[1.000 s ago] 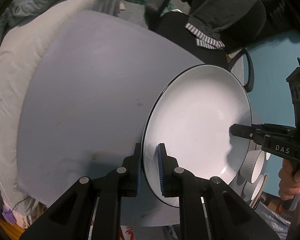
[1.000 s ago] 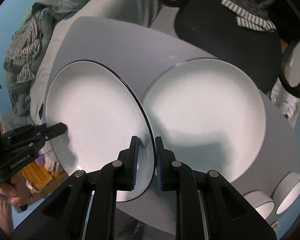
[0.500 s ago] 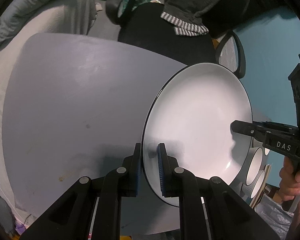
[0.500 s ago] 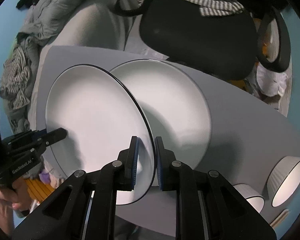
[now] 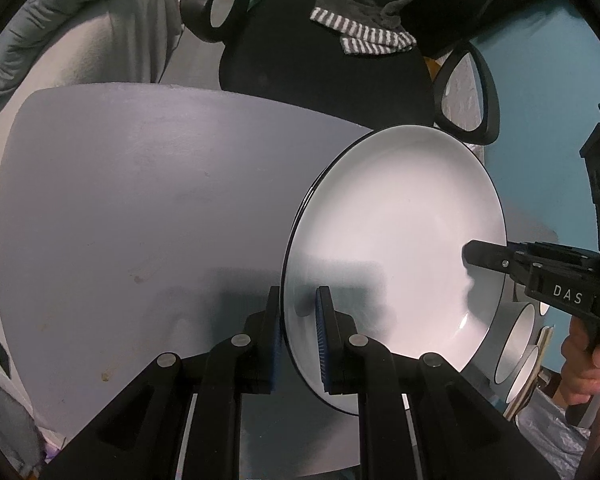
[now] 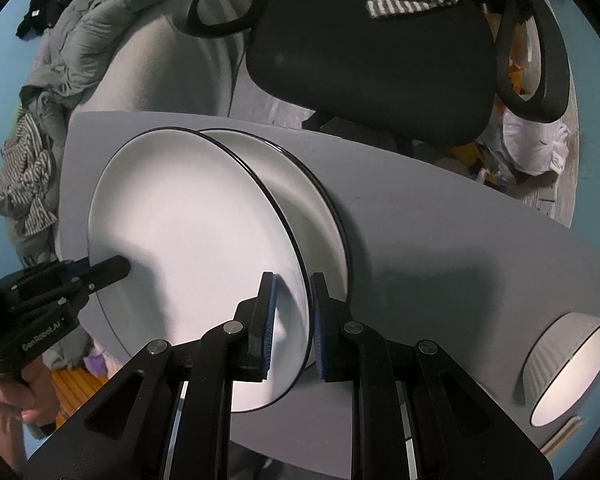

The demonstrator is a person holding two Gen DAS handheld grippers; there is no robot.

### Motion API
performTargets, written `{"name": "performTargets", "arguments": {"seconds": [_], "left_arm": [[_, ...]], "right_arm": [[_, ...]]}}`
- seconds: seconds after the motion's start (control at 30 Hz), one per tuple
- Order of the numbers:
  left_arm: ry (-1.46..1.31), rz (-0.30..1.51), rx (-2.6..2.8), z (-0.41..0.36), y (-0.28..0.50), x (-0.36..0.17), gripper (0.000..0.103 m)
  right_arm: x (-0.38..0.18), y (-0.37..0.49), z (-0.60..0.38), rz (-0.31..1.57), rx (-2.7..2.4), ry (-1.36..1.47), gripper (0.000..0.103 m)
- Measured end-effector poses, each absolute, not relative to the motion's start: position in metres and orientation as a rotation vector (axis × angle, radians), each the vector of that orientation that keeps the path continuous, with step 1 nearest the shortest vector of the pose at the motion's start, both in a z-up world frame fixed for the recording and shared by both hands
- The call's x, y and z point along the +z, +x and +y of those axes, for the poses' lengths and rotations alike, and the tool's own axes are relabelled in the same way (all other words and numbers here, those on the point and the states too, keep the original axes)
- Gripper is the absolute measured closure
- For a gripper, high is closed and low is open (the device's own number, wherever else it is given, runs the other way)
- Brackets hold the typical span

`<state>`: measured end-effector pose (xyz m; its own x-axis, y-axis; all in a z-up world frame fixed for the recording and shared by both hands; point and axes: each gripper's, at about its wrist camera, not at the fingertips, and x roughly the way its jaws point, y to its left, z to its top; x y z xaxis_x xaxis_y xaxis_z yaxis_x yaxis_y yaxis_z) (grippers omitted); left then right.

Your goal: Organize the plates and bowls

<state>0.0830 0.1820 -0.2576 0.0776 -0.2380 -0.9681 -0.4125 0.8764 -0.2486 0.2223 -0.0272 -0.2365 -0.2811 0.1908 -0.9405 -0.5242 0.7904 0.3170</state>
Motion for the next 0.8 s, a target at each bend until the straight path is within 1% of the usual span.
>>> {"name": "performTargets", "arguments": {"seconds": [0.23, 0.37, 0.6, 0.77, 0.8], "left_arm": [[-0.517, 1.533, 0.154, 0.178, 0.090, -0.258, 0.089], [-0.497, 1.554, 0.168, 0.174, 0.095, -0.263, 0.087], [-0.482, 1.568, 0.178, 0.172, 0.099, -0.263, 0.086], [-0.428, 1.587, 0.181, 0.163, 0.103, -0.264, 0.084], [-0.417, 1.594, 0.185, 0.162, 0.104, -0.264, 0.084]], "right_arm": [[-0.243, 0.226, -0.029, 1.742, 0.708, -0.258, 0.085], [-0.247, 0.228, -0.029, 1.754, 0.697, -0.269, 0.085], [-0.247, 0.226, -0.024, 1.766, 0.683, -0.295, 0.084], [-0.248, 0.224, -0.018, 1.788, 0.666, -0.327, 0.075], [-0.249, 0.225, -0.018, 1.791, 0.664, -0.332, 0.075]]}}
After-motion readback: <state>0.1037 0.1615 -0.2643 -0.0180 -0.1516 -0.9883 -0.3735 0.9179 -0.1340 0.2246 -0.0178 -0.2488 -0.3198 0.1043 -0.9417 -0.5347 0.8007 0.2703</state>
